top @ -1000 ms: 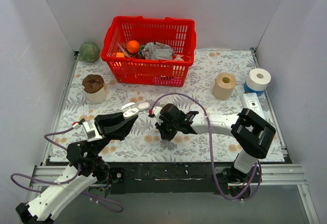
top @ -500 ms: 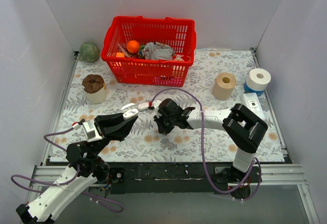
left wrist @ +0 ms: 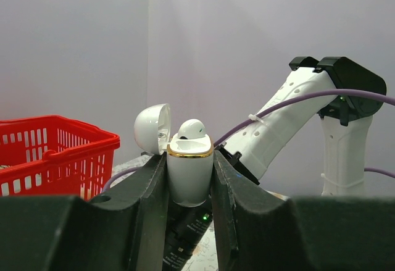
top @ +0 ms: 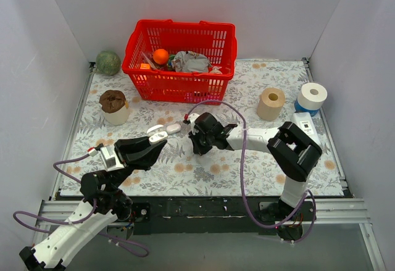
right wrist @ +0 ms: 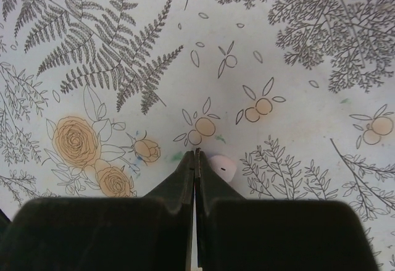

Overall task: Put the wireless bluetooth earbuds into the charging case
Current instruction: Pick up the earbud from the center of the board.

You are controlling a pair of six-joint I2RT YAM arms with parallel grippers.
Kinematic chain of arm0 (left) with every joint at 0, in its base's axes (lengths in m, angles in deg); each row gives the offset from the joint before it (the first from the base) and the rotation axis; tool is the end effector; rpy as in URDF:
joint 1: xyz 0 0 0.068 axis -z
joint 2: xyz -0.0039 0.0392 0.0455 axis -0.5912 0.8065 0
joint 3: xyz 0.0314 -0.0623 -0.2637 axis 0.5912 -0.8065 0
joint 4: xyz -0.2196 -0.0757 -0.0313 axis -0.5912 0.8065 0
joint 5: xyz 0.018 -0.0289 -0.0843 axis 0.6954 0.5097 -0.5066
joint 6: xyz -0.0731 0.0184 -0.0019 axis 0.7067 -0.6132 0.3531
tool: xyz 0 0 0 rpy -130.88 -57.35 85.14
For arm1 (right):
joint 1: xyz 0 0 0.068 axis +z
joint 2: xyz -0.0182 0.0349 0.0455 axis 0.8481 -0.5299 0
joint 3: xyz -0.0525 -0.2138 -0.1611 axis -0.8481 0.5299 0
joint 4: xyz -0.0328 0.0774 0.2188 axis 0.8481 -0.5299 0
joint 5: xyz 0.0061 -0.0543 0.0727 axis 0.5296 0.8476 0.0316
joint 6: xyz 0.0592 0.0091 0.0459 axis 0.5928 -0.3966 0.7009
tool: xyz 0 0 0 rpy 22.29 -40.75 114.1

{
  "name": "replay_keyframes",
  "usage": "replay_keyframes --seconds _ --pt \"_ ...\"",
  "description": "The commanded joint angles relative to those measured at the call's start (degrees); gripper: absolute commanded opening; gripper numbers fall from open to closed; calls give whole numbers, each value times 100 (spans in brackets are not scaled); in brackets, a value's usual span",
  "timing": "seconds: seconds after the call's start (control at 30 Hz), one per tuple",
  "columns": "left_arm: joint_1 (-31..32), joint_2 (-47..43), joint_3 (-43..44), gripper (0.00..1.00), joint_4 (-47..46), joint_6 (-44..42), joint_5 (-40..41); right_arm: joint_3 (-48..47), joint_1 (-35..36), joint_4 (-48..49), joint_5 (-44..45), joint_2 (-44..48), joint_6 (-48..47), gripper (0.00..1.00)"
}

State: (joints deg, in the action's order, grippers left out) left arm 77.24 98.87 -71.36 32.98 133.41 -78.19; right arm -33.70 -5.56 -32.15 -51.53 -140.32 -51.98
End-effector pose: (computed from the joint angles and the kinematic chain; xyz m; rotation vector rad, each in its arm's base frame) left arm 0.0546 -0.0655 0.3147 0.1381 1.0611 -1.5595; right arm 0.2187 0.2955 0.1618 -0.9133 2.3123 0.6319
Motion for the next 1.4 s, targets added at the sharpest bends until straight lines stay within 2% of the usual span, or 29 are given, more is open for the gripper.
replay_keyframes --seconds 0.0,0.27,0.43,0.47,0.57,0.6,0.63,0.67,0.7,0.97,1.37 --pt "-21 93 -20 0 -19 -43 111 -330 -156 184 158 -134 215 1" --pt "-21 102 -3 0 -2 -60 137 -585 -314 184 176 -284 278 1" --pt "-30 84 24 0 25 -78 129 -314 -314 457 70 181 216 1" --pt "-21 93 24 0 16 -69 129 -270 -314 457 62 278 225 10" --pt "-21 110 24 0 -28 -51 102 20 -296 448 149 682 242 23" --pt "-21 110 24 0 -45 -51 94 125 -279 465 184 918 251 23" --pt "-30 110 15 0 -37 -43 85 361 -270 483 211 1024 243 20" --pt "-30 110 15 0 -45 -34 93 477 -261 483 281 1130 234 9" --pt "-21 110 6 0 -54 -34 102 574 -252 483 316 1296 199 2" --pt "-30 277 -12 0 -230 63 32 1216 -244 536 361 1298 163 1" --pt "-21 365 94 0 -98 107 -56 1058 -244 712 299 771 137 1"
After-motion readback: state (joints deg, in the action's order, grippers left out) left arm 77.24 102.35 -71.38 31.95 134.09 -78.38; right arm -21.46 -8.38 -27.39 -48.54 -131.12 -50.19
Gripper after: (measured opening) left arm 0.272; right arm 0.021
